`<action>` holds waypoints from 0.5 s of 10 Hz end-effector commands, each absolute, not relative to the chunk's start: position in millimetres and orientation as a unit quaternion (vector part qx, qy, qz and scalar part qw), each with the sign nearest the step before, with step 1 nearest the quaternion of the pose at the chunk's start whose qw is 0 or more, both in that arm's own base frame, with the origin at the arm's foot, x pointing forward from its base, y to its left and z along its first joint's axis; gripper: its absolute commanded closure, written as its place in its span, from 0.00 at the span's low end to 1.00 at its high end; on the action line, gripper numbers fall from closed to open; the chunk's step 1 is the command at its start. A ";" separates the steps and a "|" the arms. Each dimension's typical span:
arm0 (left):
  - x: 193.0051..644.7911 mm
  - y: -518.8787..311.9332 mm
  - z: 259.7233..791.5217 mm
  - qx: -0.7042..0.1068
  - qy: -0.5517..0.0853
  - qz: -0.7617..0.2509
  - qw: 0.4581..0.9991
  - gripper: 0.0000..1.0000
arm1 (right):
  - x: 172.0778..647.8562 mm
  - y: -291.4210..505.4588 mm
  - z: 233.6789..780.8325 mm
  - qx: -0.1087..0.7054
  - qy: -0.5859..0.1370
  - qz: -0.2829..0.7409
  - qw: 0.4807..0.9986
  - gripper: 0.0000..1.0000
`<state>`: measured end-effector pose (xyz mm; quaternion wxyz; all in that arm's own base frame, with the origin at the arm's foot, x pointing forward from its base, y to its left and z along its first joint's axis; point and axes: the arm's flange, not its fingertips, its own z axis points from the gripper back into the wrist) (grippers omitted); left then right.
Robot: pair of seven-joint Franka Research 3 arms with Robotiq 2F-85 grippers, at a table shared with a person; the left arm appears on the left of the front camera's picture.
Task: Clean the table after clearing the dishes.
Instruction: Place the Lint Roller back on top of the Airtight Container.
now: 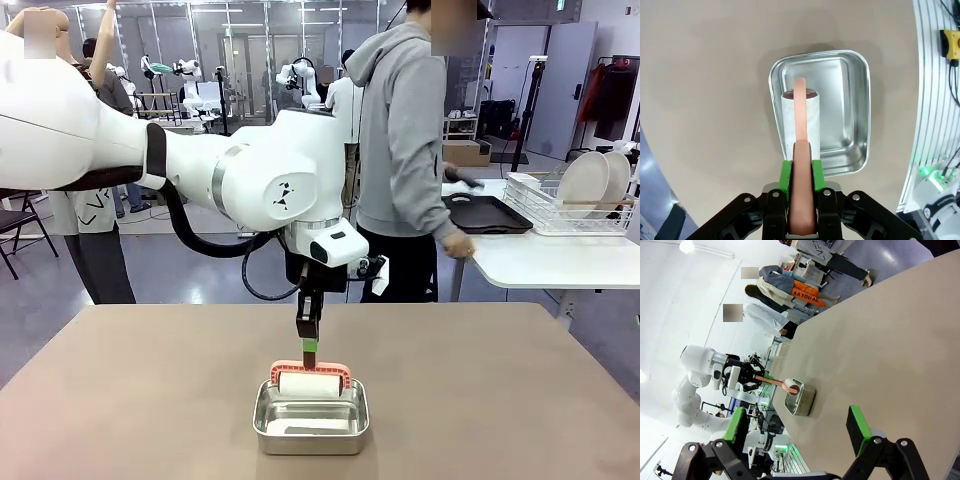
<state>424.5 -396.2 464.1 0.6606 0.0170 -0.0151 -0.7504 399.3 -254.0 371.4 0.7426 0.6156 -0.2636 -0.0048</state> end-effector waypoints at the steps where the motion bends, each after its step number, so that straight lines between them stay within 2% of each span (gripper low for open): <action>1: 431.3 -392.4 448.9 -0.006 -0.017 -0.752 0.659 0.80 | 397.8 -252.8 375.2 0.615 -0.263 -0.002 0.744 0.00; 5: 454.6 -390.6 421.7 0.002 -0.014 -0.742 0.671 0.80 | 397.8 -252.8 375.2 0.615 -0.263 -0.002 0.744 0.00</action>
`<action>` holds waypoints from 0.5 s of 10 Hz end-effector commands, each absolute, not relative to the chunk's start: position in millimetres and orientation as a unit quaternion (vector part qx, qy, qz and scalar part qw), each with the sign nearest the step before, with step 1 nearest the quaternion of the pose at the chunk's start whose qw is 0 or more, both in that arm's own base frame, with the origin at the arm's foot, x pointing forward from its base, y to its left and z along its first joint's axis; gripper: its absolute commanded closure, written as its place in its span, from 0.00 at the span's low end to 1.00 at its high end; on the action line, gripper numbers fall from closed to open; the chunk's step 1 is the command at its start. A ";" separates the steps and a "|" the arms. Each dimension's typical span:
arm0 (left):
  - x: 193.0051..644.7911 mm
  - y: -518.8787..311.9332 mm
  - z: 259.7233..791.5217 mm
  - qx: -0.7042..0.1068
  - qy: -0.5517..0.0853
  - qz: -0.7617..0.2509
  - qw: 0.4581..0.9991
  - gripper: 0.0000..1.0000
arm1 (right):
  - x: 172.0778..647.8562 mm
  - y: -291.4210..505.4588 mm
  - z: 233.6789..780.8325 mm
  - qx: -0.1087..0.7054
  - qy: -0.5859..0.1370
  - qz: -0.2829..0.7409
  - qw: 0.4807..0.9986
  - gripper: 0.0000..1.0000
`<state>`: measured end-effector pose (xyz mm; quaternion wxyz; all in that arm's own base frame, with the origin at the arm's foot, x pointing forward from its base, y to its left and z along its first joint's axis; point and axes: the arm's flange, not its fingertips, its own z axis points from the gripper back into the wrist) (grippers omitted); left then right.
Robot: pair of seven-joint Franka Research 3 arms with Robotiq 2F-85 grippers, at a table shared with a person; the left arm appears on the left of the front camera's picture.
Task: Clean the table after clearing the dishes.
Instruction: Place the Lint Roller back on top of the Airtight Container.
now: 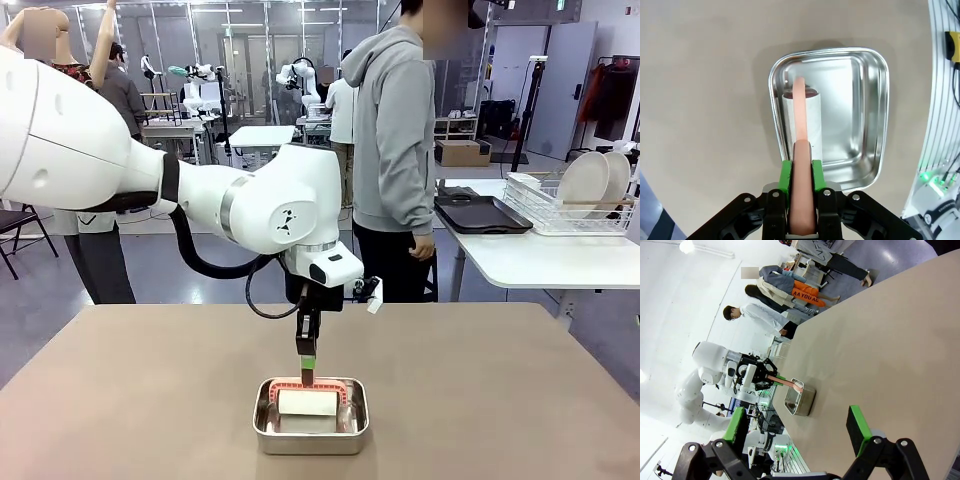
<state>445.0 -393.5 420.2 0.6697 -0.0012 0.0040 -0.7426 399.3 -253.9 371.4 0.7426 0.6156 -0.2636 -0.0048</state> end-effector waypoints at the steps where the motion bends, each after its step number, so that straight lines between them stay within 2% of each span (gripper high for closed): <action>1: 463.0 -389.4 417.4 0.001 -0.007 -0.743 0.670 0.80 | 397.8 -252.8 375.2 0.615 -0.263 -0.002 0.744 0.00; 4: 475.7 -388.9 413.1 -0.008 -0.003 -0.742 0.670 0.80 | 397.8 -252.8 375.2 0.615 -0.263 -0.002 0.744 0.00; 5: 480.2 -387.3 415.3 -0.013 -0.006 -0.742 0.670 0.76 | 397.8 -252.8 375.2 0.615 -0.263 -0.002 0.744 0.00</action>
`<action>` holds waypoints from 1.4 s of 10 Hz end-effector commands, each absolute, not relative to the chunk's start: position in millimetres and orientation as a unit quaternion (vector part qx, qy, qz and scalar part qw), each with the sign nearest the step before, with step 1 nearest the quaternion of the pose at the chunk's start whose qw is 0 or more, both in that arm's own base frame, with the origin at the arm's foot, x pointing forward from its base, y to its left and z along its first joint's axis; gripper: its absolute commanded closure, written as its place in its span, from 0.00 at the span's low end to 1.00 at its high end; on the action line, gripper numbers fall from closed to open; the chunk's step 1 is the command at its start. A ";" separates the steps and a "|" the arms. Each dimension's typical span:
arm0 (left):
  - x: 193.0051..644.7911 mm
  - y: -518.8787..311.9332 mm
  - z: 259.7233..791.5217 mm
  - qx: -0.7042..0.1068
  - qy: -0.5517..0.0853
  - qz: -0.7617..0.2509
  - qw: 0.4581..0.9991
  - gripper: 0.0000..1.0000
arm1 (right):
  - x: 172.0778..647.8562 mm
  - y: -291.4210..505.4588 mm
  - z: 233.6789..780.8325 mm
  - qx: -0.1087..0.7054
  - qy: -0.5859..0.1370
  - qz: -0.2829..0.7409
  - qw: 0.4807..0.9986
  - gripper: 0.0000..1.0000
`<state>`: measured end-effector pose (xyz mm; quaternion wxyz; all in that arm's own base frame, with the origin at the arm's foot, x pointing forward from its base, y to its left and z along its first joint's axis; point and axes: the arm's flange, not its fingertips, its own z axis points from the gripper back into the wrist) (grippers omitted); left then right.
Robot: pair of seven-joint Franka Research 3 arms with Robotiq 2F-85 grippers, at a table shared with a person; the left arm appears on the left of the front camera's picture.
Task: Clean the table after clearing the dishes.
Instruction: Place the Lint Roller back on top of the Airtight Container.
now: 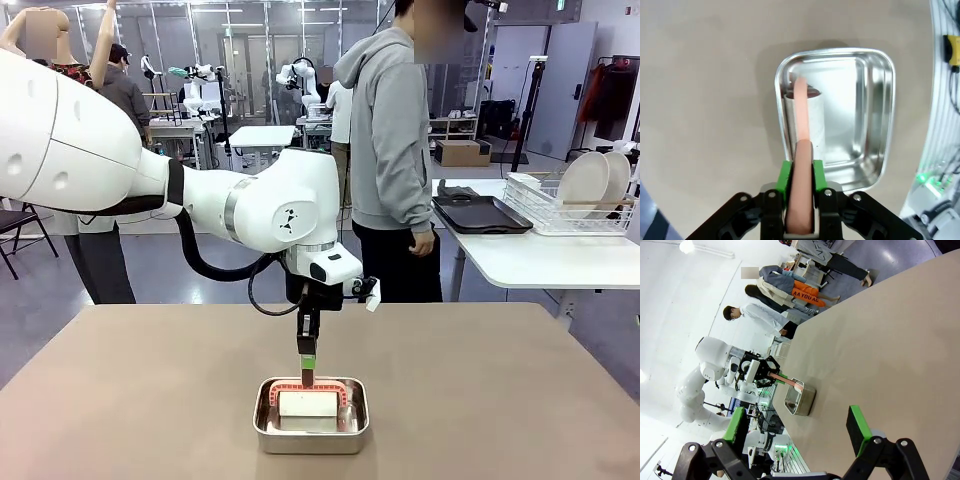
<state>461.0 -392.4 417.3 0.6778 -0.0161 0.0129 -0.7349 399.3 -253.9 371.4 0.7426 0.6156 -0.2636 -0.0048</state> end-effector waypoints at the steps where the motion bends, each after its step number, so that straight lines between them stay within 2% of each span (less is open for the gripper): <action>1: 481.5 -387.1 415.5 -0.015 -0.006 -0.742 0.671 0.65 | 397.8 -252.8 375.2 0.615 -0.263 -0.002 0.744 0.00; 2: 482.8 -388.7 420.0 -0.007 -0.007 -0.744 0.668 0.61 | 397.8 -252.8 375.2 0.615 -0.263 -0.002 0.744 0.00; 3: 484.0 -389.7 422.4 -0.004 -0.011 -0.746 0.666 0.50 | 397.8 -252.8 375.2 0.615 -0.263 -0.002 0.744 0.00; 4: 484.4 -390.0 424.3 -0.003 -0.009 -0.746 0.666 0.46 | 397.8 -252.8 375.2 0.615 -0.263 -0.002 0.744 0.00; 5: 484.4 -389.5 425.1 -0.004 -0.008 -0.746 0.666 0.35 | 397.8 -252.8 375.2 0.615 -0.263 -0.002 0.744 0.00; 6: 484.8 -388.6 426.9 -0.002 -0.008 -0.745 0.667 0.31 | 397.8 -252.8 375.2 0.615 -0.263 -0.002 0.744 0.00; 7: 484.6 -388.0 429.5 -0.001 -0.008 -0.745 0.667 0.20 | 397.8 -252.8 375.2 0.615 -0.263 -0.002 0.744 0.00; 8: 484.3 -387.6 432.6 0.001 -0.008 -0.744 0.668 0.16 | 397.8 -252.8 375.2 0.615 -0.263 -0.002 0.744 0.00; 9: 484.7 -385.9 434.0 0.001 -0.006 -0.742 0.671 0.05 | 397.8 -252.8 375.2 0.615 -0.263 -0.002 0.744 0.00; 11: 483.8 -382.3 448.6 0.010 -0.025 -0.739 0.673 0.00 | 397.8 -252.8 375.2 0.615 -0.263 -0.002 0.744 0.00; 14: 483.0 -371.4 473.1 0.029 -0.036 -0.726 0.686 0.00 | 397.8 -252.8 375.2 0.615 -0.263 -0.002 0.744 0.00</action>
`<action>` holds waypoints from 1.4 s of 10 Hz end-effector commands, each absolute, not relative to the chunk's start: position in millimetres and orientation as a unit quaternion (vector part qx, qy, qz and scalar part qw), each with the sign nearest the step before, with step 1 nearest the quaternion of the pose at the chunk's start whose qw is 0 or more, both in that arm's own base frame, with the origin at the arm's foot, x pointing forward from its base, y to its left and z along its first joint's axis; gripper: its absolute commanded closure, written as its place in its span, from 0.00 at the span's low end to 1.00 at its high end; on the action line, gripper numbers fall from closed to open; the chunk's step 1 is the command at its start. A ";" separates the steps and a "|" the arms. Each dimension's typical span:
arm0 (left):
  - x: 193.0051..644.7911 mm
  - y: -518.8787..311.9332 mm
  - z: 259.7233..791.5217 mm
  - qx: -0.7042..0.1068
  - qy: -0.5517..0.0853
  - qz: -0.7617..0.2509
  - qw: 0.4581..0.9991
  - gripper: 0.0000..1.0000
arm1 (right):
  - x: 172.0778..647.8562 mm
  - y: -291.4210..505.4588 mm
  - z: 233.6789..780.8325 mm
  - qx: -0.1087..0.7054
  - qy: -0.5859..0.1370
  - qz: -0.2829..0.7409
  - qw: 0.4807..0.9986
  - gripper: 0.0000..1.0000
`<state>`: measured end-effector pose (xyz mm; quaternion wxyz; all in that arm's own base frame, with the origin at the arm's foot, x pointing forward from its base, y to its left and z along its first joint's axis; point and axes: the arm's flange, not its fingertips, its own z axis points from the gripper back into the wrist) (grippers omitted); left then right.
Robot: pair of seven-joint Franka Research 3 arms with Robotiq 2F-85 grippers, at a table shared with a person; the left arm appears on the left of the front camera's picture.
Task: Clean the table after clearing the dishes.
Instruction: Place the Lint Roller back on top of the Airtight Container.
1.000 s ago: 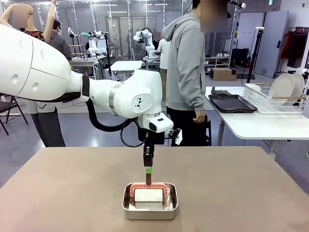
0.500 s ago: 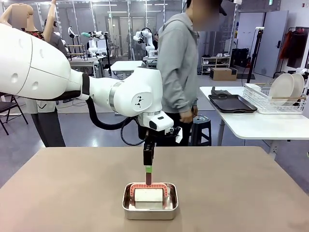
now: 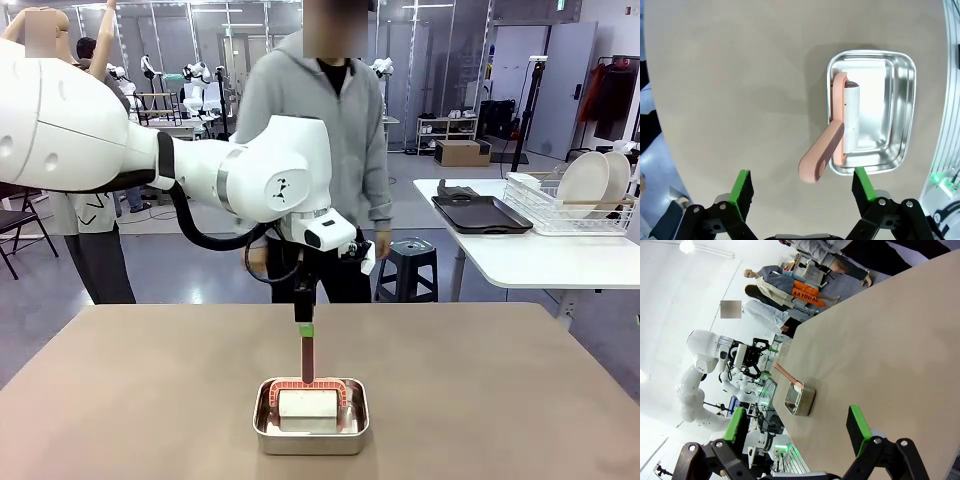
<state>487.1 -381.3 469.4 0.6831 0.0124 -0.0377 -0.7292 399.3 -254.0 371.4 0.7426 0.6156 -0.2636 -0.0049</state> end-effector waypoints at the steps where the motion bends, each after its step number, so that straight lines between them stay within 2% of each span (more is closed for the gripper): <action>1: 482.0 -368.0 480.4 0.028 -0.042 -0.727 0.685 0.00 | 397.8 -252.8 375.2 0.615 -0.263 -0.002 0.744 0.00; 3: 480.5 -365.5 483.9 0.028 -0.055 -0.724 0.687 0.00 | 397.8 -252.8 375.2 0.615 -0.263 -0.002 0.744 0.00; 4: 474.9 -364.1 481.0 0.055 -0.055 -0.717 0.693 0.00 | 397.8 -252.8 375.2 0.615 -0.263 -0.002 0.744 0.00; 5: 487.4 -373.5 487.9 0.020 -0.051 -0.724 0.687 0.00 | 397.8 -252.8 375.2 0.615 -0.263 -0.002 0.744 0.00; 14: 487.4 -373.5 487.9 0.020 -0.051 -0.724 0.687 0.00 | 397.8 -252.8 375.2 0.615 -0.263 -0.002 0.744 0.00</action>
